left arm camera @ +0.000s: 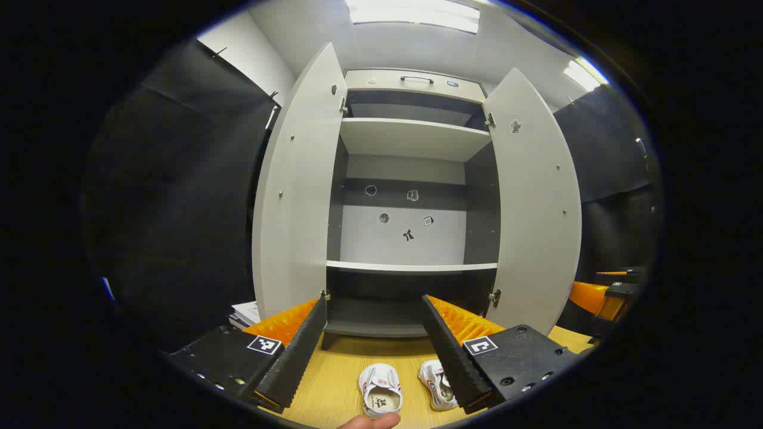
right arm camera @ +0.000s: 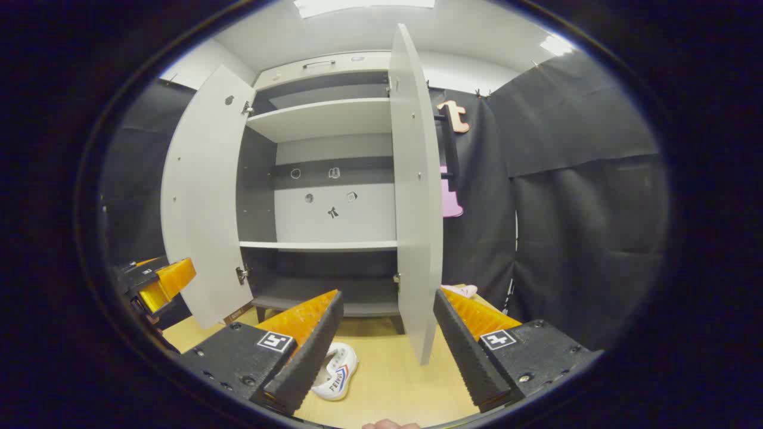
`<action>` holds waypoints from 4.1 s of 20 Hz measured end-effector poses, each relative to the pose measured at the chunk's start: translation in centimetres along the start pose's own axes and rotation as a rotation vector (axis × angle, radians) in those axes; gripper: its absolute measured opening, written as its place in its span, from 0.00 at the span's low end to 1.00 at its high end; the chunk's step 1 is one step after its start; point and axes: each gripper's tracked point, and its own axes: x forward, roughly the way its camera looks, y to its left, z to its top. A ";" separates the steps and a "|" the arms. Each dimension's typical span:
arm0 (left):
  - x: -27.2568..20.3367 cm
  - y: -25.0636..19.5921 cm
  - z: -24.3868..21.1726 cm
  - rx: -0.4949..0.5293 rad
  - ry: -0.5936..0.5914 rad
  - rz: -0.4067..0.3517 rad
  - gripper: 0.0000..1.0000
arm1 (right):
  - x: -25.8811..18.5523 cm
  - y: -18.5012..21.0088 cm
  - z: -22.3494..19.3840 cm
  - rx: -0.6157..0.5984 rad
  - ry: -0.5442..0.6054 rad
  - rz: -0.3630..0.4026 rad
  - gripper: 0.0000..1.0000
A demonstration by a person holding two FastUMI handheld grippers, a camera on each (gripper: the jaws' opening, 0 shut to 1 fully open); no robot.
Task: Grab one shoe with the right hand and put it into the shoe cabinet, grab the other shoe with the left hand and put it into the shoe cabinet; then close the right door with the right hand and the left door with the left hand.
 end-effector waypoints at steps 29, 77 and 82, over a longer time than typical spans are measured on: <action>0.4 0.3 -0.3 0.006 0.002 -0.011 0.95 | -0.1 1.4 -0.4 -0.005 0.004 0.007 0.99; 2.4 6.7 -4.7 -0.019 0.103 0.060 0.95 | 14.1 13.8 -31.4 -0.085 0.633 0.206 0.08; 2.3 6.5 -4.8 -0.021 0.104 0.060 0.95 | 13.8 12.7 -29.1 -0.156 0.552 0.233 0.04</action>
